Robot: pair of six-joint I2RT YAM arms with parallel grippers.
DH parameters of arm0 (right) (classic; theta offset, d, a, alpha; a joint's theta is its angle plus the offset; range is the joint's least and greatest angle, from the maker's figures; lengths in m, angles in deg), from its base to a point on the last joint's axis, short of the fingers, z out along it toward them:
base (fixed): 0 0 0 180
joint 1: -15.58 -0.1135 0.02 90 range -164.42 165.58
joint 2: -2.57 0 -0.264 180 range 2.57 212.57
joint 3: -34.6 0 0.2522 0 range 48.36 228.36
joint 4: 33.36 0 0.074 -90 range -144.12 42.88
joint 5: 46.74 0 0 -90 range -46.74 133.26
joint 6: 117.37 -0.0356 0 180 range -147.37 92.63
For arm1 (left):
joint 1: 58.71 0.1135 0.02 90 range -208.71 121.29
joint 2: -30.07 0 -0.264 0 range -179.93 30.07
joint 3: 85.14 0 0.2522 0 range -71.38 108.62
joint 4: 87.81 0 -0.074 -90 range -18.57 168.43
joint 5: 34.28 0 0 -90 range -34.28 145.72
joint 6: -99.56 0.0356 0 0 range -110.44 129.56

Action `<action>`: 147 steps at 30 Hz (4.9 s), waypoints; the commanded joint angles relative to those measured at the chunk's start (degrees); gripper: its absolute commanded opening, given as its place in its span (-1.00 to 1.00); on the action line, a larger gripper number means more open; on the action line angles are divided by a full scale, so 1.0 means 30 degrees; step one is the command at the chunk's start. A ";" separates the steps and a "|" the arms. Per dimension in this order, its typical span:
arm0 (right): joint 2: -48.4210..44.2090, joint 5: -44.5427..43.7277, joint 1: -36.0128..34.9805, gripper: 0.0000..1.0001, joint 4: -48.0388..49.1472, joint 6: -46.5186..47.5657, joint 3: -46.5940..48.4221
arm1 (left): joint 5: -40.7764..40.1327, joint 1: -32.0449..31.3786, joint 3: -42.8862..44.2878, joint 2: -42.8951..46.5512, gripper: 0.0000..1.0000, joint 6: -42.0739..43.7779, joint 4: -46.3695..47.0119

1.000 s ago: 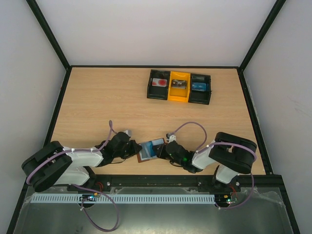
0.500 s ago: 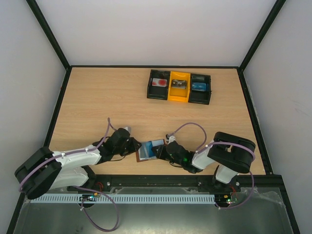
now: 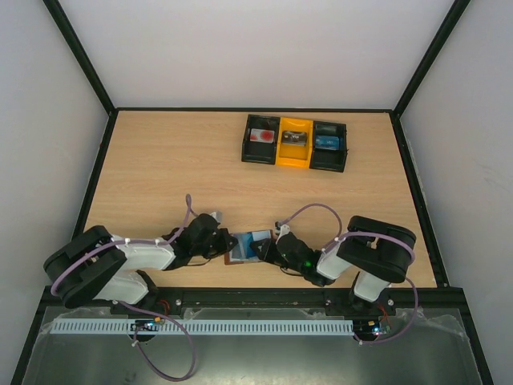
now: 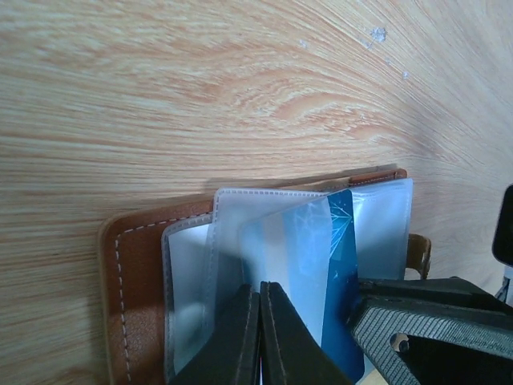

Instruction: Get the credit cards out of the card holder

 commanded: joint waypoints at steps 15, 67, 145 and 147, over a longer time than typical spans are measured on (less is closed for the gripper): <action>-0.0544 -0.0143 0.0889 -0.96 0.1135 -0.0430 -0.1966 | -0.0956 -0.0058 -0.0662 -0.0483 -0.95 0.0173 -0.2309; -1.3557 -0.2002 -0.1214 -0.96 -0.5988 2.7568 0.0770 | 0.4311 0.0962 -0.0682 1.1154 0.40 -0.9681 0.2387; -1.7458 -0.7311 -0.2889 -0.24 -1.3700 0.8243 0.3176 | 0.2058 0.1011 -0.0820 1.1199 -0.95 -0.1343 0.2250; -1.7009 -0.7165 -0.2884 -0.24 -1.3703 0.5672 0.3179 | 0.2098 0.1011 -0.1014 1.1568 -0.95 -0.0910 0.2756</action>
